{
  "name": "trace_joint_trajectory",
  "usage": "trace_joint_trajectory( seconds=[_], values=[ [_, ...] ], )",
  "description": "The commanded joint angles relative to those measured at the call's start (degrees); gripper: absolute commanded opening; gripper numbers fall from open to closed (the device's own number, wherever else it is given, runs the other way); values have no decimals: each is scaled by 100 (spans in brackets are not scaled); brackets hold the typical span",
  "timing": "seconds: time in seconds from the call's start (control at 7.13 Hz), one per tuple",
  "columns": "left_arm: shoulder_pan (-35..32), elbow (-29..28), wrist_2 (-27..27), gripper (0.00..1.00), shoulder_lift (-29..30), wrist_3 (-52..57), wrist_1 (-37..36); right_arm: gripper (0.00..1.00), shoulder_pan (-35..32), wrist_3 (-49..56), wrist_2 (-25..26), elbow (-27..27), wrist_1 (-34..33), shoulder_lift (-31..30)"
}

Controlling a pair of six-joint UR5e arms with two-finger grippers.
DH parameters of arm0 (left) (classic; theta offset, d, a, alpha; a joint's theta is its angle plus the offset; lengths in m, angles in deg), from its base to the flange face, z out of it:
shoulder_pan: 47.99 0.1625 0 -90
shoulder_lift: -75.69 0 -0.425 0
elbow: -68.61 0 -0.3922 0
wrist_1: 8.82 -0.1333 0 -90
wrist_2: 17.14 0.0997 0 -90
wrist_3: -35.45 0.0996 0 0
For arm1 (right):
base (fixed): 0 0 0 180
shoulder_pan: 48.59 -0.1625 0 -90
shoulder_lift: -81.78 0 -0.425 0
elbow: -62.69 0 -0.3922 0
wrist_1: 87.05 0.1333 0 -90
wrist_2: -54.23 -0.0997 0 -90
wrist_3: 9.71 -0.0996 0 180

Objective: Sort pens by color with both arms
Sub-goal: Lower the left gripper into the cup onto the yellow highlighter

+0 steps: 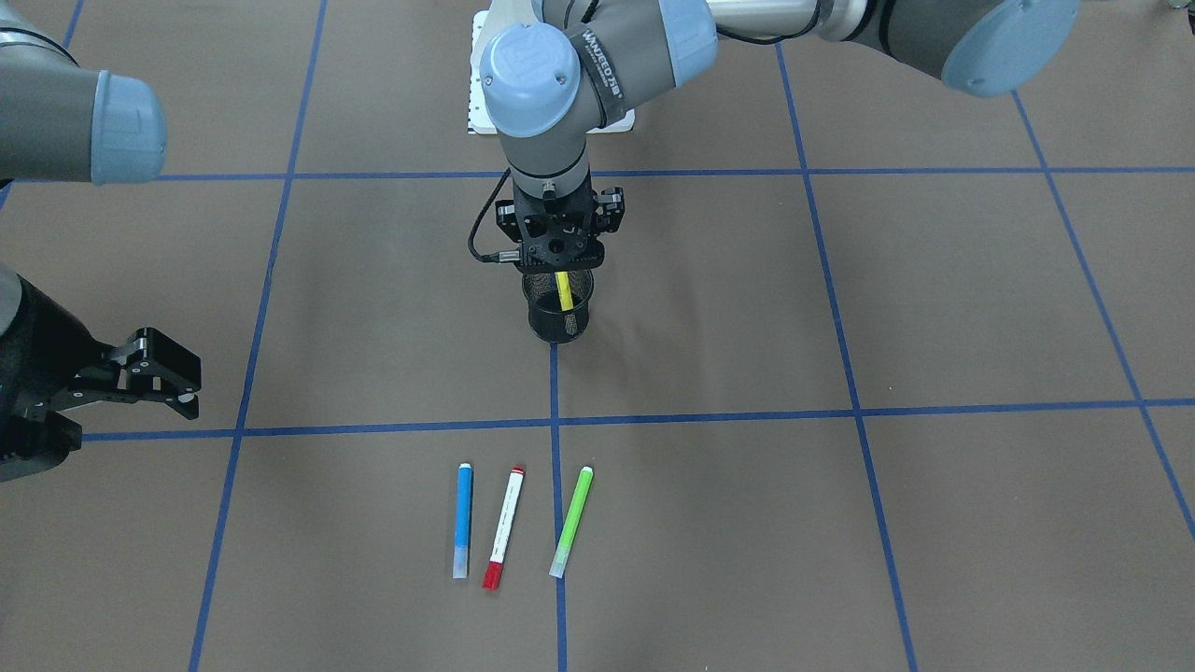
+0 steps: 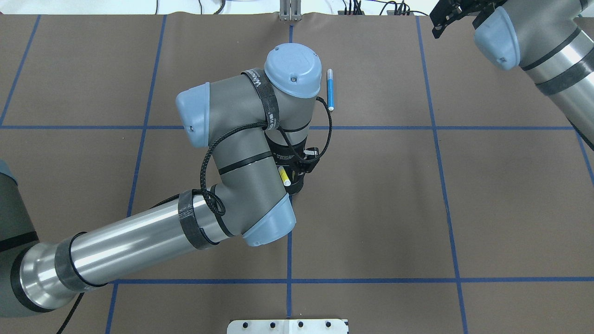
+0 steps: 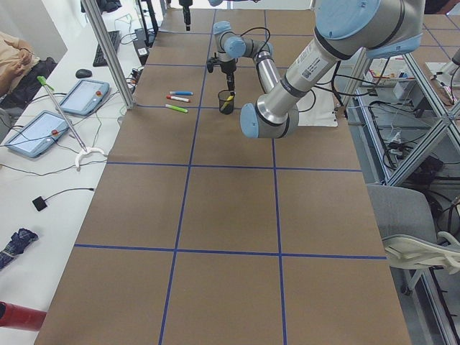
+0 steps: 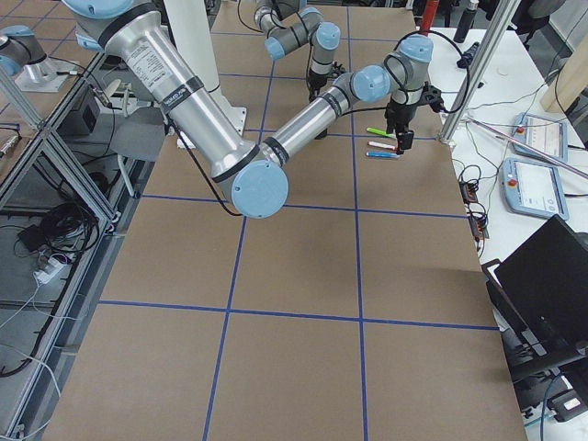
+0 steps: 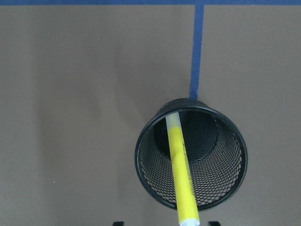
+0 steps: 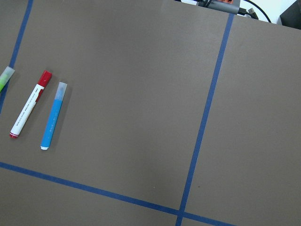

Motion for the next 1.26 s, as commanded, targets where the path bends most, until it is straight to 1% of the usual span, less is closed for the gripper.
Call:
trace_joint_trajectory(
  seconds=[0.0,0.28,0.84,0.98,1.12],
  values=[
    [10,-120,1,60,4,-12,132,100,2,0,16,9,0,-7],
    [98,-120,1,53,-5,-12,132,100,11,-9,33,9,0,-16],
    [195,-120,1,51,4,-21,141,100,11,-9,51,1,0,-33],
    [195,-128,1,45,4,-12,150,100,11,-9,51,1,0,-33],
    [195,-250,1,41,13,-12,298,100,19,-9,51,1,0,-33]
  ],
)
